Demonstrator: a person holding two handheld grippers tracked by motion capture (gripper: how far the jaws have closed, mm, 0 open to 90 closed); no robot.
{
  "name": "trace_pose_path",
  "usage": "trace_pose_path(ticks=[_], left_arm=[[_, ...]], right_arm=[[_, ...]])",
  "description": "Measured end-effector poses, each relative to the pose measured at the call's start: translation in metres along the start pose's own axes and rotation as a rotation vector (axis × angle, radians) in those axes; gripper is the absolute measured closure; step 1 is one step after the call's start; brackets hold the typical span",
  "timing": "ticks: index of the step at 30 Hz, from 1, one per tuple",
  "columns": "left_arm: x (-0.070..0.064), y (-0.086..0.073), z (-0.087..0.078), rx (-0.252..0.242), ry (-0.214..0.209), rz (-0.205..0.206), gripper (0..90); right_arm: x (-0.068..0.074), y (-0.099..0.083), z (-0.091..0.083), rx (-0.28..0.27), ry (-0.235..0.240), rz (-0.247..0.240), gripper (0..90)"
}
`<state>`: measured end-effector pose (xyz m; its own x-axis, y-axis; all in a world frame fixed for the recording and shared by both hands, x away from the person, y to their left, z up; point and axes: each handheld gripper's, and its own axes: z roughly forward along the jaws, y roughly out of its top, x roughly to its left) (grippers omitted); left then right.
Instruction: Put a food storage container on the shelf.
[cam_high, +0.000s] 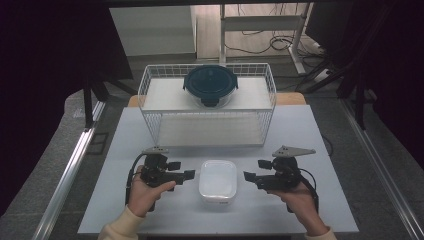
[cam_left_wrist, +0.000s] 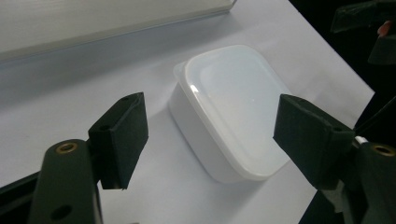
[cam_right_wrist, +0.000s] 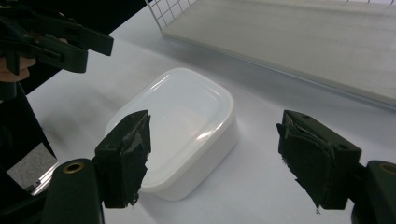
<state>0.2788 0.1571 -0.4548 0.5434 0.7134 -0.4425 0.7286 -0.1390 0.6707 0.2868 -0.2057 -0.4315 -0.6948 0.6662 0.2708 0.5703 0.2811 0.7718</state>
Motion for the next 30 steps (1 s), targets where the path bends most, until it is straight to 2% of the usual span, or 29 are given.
trace_pose_path(ticks=[3, 6, 11, 14, 18, 21, 27, 30], left_arm=[[0.004, 0.003, 0.005, 0.009, -0.002, -0.016, 26.6], [0.008, 0.007, 0.01, 0.016, -0.033, -0.048, 27.2], [0.01, 0.009, 0.017, 0.034, -0.081, -0.063, 27.5], [0.01, 0.008, 0.022, 0.052, -0.087, -0.066, 27.9], [0.014, 0.003, 0.027, 0.069, -0.094, -0.097, 28.6], [0.015, 0.002, 0.03, 0.078, -0.094, -0.101, 29.1], [0.015, 0.0, 0.036, 0.087, -0.15, -0.135, 30.9], [0.016, -0.002, 0.04, 0.101, -0.15, -0.147, 32.0]], right_arm=[[0.002, 0.001, 0.006, 0.018, 0.005, 0.02, 24.3], [0.004, 0.003, 0.013, 0.029, 0.006, 0.029, 24.4], [0.007, 0.007, 0.025, 0.045, 0.01, 0.048, 25.6], [0.008, 0.008, 0.034, 0.056, 0.009, 0.06, 26.0], [0.005, 0.002, 0.045, 0.074, 0.015, 0.088, 26.7], [0.003, -0.002, 0.048, 0.085, 0.013, 0.102, 27.1], [-0.001, -0.008, 0.05, 0.092, 0.027, 0.133, 29.5], [-0.001, -0.009, 0.053, 0.098, 0.034, 0.149, 31.6]])
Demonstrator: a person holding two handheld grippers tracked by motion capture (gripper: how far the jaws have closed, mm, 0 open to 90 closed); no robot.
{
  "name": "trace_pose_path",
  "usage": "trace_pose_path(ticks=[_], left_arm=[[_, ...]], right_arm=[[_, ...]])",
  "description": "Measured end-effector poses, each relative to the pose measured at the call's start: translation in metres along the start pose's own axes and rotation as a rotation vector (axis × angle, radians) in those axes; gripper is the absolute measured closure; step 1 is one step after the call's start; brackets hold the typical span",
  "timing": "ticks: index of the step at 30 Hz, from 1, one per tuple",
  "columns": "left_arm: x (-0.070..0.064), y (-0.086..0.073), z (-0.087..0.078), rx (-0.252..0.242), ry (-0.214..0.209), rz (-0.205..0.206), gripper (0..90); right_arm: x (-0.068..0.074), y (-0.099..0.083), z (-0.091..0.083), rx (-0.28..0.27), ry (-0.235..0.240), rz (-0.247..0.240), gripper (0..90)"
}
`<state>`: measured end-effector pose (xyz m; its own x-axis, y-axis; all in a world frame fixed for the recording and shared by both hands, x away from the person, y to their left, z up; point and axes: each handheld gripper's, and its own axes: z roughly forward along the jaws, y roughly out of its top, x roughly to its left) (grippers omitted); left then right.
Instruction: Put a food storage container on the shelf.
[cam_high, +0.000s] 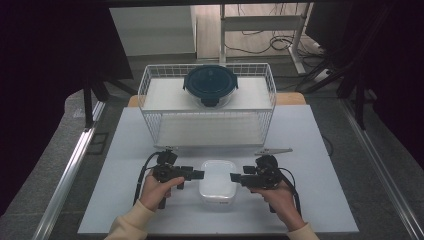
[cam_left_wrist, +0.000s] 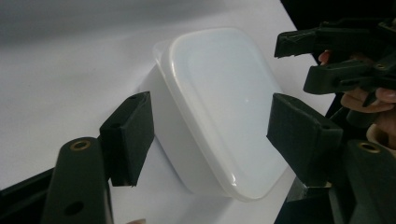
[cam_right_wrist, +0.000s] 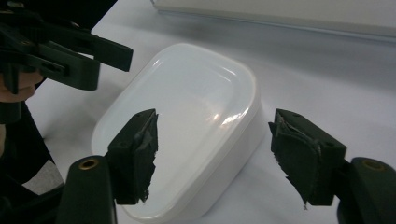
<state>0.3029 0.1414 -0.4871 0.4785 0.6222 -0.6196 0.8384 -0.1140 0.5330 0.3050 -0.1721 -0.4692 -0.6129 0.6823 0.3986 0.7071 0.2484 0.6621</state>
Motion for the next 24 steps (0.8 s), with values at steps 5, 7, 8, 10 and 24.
trace_pose_path(ticks=[5, 7, 8, 10, 24], left_arm=[[0.004, -0.001, 0.003, 0.003, -0.027, -0.022, 34.2], [0.005, -0.001, 0.003, 0.005, -0.028, -0.028, 35.2], [0.005, -0.001, 0.004, 0.009, -0.03, -0.031, 35.7], [0.006, -0.001, 0.005, 0.014, -0.038, -0.03, 36.9], [0.012, -0.007, 0.016, 0.054, -0.092, -0.086, 56.0]], right_arm=[[-0.003, -0.003, 0.005, 0.017, 0.013, 0.035, 35.6], [-0.005, -0.005, 0.007, 0.016, 0.023, 0.062, 37.2], [-0.006, -0.006, 0.008, 0.018, 0.029, 0.074, 37.8], [-0.007, -0.007, 0.009, 0.02, 0.039, 0.092, 39.3], [-0.008, -0.014, 0.014, 0.046, 0.086, 0.177, 51.3]])
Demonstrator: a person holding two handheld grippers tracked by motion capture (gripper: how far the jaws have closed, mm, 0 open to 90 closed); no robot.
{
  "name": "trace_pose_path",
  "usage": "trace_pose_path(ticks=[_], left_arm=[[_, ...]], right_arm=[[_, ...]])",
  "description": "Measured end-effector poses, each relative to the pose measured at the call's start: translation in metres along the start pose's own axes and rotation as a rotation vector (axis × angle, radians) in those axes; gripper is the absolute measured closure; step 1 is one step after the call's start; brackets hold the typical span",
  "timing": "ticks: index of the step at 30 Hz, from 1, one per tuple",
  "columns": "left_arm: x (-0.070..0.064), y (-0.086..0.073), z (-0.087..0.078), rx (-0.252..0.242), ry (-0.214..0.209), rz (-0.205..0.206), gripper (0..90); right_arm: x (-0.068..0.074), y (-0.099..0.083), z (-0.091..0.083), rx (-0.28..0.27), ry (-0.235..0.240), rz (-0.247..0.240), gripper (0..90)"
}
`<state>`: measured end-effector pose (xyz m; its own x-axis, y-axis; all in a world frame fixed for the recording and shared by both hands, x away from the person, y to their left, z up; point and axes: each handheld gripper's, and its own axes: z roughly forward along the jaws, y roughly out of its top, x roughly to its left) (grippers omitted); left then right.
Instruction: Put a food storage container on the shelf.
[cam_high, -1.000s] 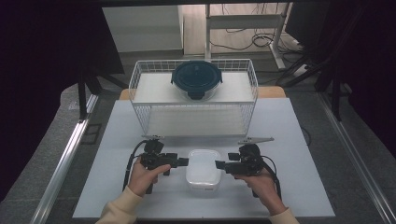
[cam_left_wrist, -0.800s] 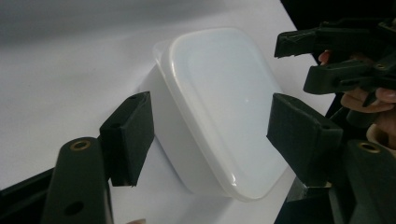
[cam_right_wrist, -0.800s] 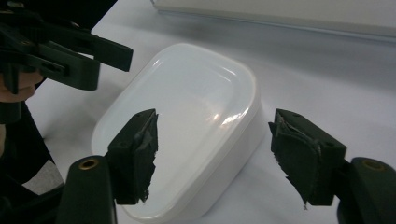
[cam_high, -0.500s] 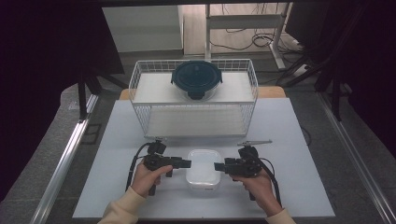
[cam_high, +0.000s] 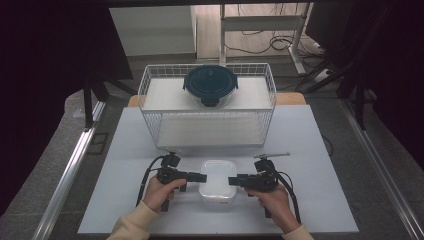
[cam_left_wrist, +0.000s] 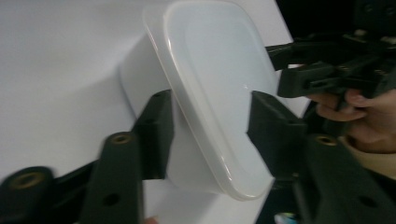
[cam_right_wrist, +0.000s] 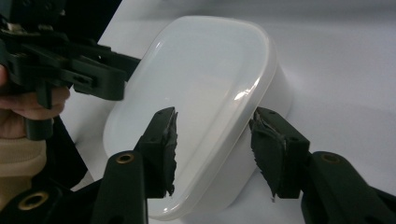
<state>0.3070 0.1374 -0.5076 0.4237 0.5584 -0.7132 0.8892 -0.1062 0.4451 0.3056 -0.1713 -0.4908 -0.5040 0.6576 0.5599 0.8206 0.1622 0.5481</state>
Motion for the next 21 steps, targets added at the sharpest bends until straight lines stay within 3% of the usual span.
trace_pose_path(ticks=[2, 7, 16, 21], left_arm=[[0.0, -0.001, -0.001, -0.01, 0.003, -0.006, 60.5], [-0.005, -0.003, -0.007, -0.033, 0.008, 0.006, 68.8], [-0.013, -0.006, -0.016, -0.067, 0.012, 0.038, 77.2], [-0.019, -0.007, -0.018, -0.072, 0.044, 0.083, 79.6]], right_arm=[[0.0, -0.001, -0.001, -0.005, -0.017, 0.013, 57.4], [-0.003, -0.002, -0.007, -0.026, 0.019, 0.074, 66.1], [-0.001, -0.002, -0.018, -0.066, 0.058, 0.079, 75.9], [0.001, -0.001, -0.021, -0.074, 0.067, 0.048, 78.7]])
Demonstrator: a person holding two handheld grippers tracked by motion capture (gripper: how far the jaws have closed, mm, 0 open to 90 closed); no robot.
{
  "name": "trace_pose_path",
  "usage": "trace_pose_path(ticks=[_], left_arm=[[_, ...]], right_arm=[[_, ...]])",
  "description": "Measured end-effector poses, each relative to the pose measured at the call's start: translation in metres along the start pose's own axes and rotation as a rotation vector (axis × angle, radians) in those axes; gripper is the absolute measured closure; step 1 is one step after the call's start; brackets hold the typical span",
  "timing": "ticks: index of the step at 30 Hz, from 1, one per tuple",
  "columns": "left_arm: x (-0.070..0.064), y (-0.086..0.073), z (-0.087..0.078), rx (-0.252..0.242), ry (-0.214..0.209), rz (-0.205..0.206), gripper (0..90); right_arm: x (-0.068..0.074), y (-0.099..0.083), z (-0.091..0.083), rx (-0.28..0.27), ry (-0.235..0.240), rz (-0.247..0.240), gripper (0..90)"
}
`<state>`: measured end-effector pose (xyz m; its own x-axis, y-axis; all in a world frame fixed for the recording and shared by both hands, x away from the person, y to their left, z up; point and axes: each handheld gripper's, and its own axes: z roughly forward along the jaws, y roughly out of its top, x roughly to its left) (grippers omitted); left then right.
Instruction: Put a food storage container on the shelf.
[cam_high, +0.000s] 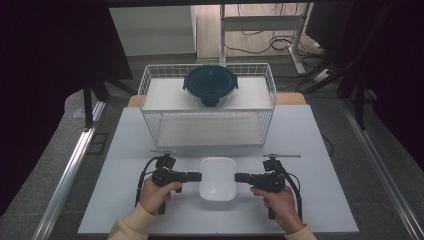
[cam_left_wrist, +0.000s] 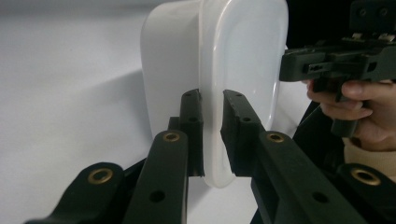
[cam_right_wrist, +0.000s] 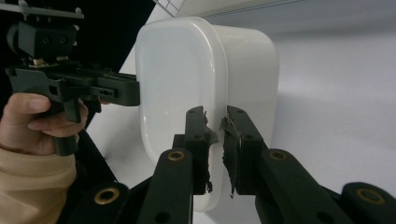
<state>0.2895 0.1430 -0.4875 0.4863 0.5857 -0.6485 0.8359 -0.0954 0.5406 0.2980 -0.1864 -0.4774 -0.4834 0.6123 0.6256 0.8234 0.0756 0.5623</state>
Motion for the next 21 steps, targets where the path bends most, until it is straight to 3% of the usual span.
trace_pose_path(ticks=[21], left_arm=[[-0.026, 0.005, -0.019, -0.051, -0.012, 0.095, 80.9]], right_arm=[[0.019, 0.007, -0.018, -0.055, -0.016, -0.129, 77.8]])
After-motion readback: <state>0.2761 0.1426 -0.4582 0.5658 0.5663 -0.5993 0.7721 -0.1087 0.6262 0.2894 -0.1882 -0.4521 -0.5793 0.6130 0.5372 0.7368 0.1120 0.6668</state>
